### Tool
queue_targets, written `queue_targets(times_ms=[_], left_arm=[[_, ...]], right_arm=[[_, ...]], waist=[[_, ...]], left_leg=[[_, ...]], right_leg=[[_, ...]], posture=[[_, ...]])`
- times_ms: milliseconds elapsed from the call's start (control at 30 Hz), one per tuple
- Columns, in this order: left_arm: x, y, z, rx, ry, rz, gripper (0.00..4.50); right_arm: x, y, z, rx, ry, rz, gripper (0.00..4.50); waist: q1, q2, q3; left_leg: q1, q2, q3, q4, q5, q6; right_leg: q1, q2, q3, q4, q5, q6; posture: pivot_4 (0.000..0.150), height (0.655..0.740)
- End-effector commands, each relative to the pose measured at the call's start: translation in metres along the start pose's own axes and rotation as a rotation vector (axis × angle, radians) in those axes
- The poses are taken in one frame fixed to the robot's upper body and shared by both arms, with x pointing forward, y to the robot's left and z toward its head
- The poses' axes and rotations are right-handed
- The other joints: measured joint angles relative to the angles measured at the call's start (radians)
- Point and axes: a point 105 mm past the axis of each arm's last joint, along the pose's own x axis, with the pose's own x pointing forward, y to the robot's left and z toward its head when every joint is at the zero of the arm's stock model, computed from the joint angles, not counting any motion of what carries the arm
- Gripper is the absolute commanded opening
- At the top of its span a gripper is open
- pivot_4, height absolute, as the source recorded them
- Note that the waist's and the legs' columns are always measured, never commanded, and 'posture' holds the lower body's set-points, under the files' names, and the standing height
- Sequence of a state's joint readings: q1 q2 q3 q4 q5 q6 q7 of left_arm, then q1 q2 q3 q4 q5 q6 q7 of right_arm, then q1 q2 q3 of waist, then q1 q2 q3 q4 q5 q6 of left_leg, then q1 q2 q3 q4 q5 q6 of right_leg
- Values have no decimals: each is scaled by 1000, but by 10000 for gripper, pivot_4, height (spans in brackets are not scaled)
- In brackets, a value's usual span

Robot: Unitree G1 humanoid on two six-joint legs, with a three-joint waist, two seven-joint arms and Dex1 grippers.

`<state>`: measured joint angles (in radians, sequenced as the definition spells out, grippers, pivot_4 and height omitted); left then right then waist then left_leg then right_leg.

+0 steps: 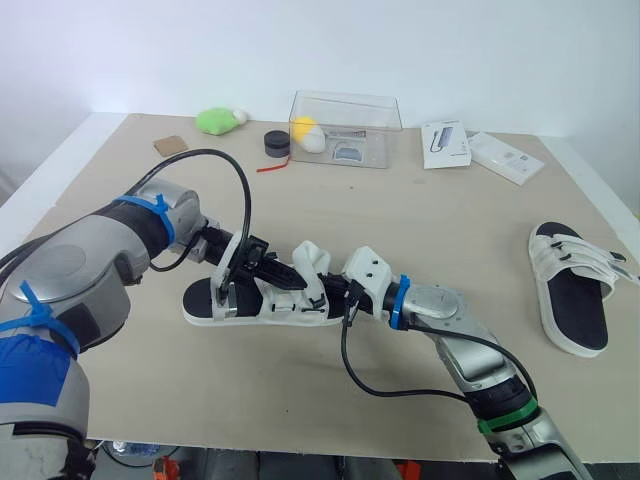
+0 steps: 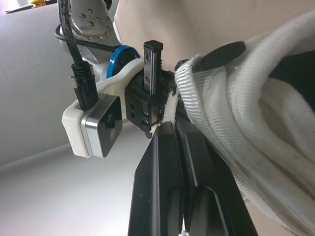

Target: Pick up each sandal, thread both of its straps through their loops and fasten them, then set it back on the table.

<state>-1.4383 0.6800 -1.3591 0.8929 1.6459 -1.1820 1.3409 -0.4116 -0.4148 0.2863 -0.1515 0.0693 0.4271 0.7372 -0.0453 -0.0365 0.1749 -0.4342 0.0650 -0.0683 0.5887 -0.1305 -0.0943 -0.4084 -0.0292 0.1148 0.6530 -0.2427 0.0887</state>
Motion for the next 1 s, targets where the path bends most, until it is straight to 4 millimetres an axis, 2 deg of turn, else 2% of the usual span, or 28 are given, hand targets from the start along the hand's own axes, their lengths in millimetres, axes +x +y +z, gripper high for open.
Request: queue_targets(times_ms=[33, 100, 333, 367, 633, 733, 800, 867, 900, 1000], left_arm=[[-5, 8, -1, -41, 33, 33, 2731], [-6, 10, 4, -59, 15, 36, 9342], [-8, 25, 20, -130, 11, 102, 42551], [-9, 26, 21, -136, 19, 105, 44440], [-41, 29, 7, -455, 244, 243, 44440], [-46, 38, 5, -483, 264, 262, 44440], [-45, 47, -3, -532, 365, 306, 44440], [-48, 53, -15, -769, 480, 365, 44440], [-53, 58, -23, -985, 523, 439, 44440], [-50, 68, -9, -1584, 376, 517, 44440]], right_arm=[[3, 8, -6, 12, 23, 25, 0], [3, 8, -6, 11, 23, 26, 0], [5, 12, -7, 17, 21, 42, 0], [5, 13, -7, 17, 21, 44, 0], [4, 12, -8, 22, 25, 38, 0], [3, 14, -10, 25, 28, 43, 0], [4, 15, -9, 27, 27, 51, 0], [6, 15, -8, 28, 26, 53, 0], [6, 14, -8, 34, 28, 51, 0], [7, 14, -9, 46, 34, 48, 0]], waist=[[0, 0, 0], [0, 0, 0], [0, 0, 0], [0, 0, 0], [0, 0, 0], [0, -1, 0], [-1, -1, 0], [-4, 0, 0], [-4, 0, 0], [-12, -1, 1]], left_leg=[[0, 0, 0, 0, 0, 0], [0, 0, 0, 0, 0, 0], [1, 0, 0, 0, 0, 0], [1, 0, 0, 0, 0, 0], [1, 0, 0, 0, 0, 0], [0, 0, 0, 1, 0, 0], [-1, 0, 0, 2, 0, 0], [-1, 0, 0, 1, 0, 0], [-1, 0, 0, 2, 0, 0], [1, 0, 0, 3, 0, 0]], right_leg=[[0, 0, 0, 0, 0, 0], [0, 0, 0, 0, 0, 0], [1, 0, 1, 0, 0, 0], [1, 0, 1, 0, 0, 0], [1, 0, 1, 0, 0, -1], [1, 0, 1, 0, 0, -1], [1, 0, 1, 0, 0, -1], [1, 0, 2, 3, -2, -4], [1, 0, 2, 4, -2, -4], [-1, 0, 2, 13, -7, -7]], posture=[[1500, 7400], [1500, 7400], [1500, 7400], [1500, 7400], [1500, 7400], [1500, 7400], [1500, 7400], [1500, 7400], [1500, 7400], [1500, 7400]])
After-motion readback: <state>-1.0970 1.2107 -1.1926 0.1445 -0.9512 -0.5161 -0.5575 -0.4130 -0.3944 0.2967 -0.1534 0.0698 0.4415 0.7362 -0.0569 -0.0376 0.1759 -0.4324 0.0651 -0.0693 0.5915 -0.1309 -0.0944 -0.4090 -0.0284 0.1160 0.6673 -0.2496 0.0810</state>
